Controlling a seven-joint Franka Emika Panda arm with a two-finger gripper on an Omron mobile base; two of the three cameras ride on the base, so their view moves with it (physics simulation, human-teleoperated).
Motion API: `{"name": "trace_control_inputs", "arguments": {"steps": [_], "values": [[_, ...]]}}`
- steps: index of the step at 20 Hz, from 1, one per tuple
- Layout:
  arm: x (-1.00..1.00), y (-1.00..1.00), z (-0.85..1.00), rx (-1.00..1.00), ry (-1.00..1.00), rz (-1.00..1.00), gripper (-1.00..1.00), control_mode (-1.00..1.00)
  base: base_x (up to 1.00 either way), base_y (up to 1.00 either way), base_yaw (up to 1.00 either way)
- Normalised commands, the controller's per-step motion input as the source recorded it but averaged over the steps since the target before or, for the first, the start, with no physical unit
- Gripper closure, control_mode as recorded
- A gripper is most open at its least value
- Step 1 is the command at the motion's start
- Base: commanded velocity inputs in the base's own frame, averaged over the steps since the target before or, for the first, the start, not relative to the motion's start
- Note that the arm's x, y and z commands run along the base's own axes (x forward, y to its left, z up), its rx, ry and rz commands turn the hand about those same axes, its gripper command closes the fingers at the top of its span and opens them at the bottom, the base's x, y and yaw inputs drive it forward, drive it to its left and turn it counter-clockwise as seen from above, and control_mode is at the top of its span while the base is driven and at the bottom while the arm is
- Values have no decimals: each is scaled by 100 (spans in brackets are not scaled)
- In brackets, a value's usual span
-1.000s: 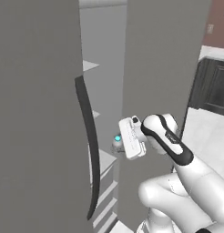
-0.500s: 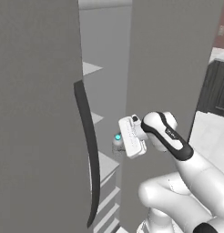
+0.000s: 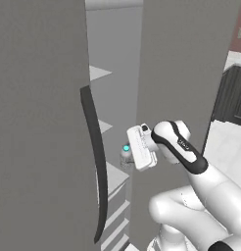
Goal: Take the bottled waters from the counter and place them in the freezer to freeze. Close the freezer door after placing the bottles.
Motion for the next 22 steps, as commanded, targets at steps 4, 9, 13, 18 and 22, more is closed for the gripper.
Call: {"name": "trace_control_inputs", "arguments": {"steps": [4,9,13,18,22], "values": [[0,0,0,0,0,0,100,100,2,62,0],[0,0,0,0,0,0,100,100,-29,23,0],[0,0,0,0,0,0,100,100,7,0,0],[0,0,0,0,0,0,100,100,9,0,17],[0,0,0,0,0,0,100,100,7,0,28]]}}
